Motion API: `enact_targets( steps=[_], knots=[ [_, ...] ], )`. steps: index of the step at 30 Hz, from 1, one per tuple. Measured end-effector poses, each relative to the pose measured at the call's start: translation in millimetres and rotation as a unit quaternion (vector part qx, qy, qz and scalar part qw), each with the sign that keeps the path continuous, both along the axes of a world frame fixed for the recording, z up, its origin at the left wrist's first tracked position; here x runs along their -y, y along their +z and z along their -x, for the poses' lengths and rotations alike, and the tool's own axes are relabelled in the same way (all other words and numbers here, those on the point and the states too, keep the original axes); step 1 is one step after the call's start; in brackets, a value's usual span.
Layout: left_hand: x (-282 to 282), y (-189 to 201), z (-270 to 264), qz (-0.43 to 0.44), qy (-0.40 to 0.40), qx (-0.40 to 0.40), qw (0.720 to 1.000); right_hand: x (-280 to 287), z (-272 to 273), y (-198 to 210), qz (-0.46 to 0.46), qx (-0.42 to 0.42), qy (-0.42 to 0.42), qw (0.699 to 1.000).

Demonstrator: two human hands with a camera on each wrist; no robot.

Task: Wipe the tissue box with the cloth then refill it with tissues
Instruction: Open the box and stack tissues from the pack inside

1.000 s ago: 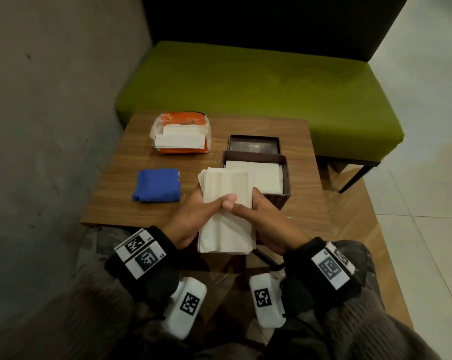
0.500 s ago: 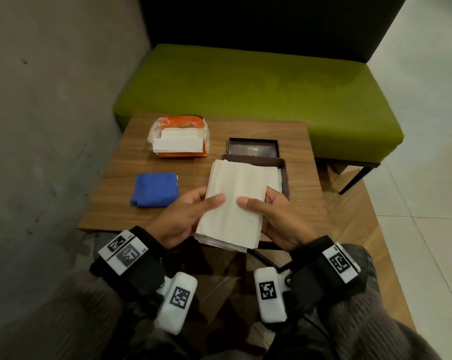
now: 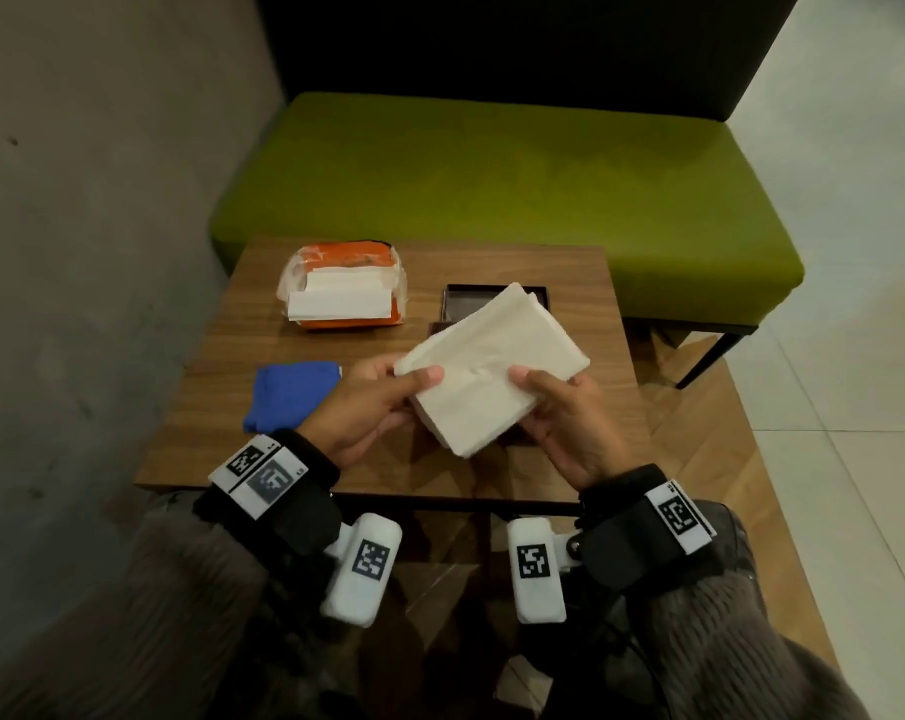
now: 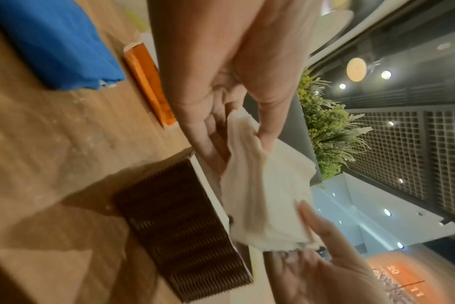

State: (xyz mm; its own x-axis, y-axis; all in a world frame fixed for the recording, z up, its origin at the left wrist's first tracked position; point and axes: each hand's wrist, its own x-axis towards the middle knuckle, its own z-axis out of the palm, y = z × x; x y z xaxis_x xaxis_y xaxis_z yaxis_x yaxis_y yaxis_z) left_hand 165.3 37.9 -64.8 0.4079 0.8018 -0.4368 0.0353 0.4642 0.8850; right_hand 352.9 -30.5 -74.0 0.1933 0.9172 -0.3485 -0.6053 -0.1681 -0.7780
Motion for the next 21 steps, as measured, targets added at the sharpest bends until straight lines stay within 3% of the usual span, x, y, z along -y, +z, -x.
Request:
enact_targets(
  steps=[4, 7, 9, 15, 18, 21],
  knots=[
    [-28, -7, -10, -0.128, 0.063, -0.089, 0.986, -5, -22, -1, 0.026, 0.186, -0.044, 0.981],
    [-42, -13, -25, -0.225, 0.086, -0.156, 0.958, -11, -30, -7, 0.021, 0.414, -0.035, 0.91],
    [-47, -17, -34, -0.28, 0.082, -0.186, 0.938, -16, -33, -12, 0.025, 0.512, -0.032, 0.858],
    [-57, -32, -37, -0.324, 0.002, -0.292, 0.9, -18, -45, -22, 0.034, 0.622, 0.024, 0.782],
    [-61, -35, -34, -0.34, -0.07, -0.351, 0.87, -13, -50, -22, 0.03, 0.68, 0.076, 0.728],
    [-68, -29, -37, -0.366, -0.141, -0.403, 0.826, -13, -51, -21, 0.038, 0.709, 0.095, 0.697]
  ],
)
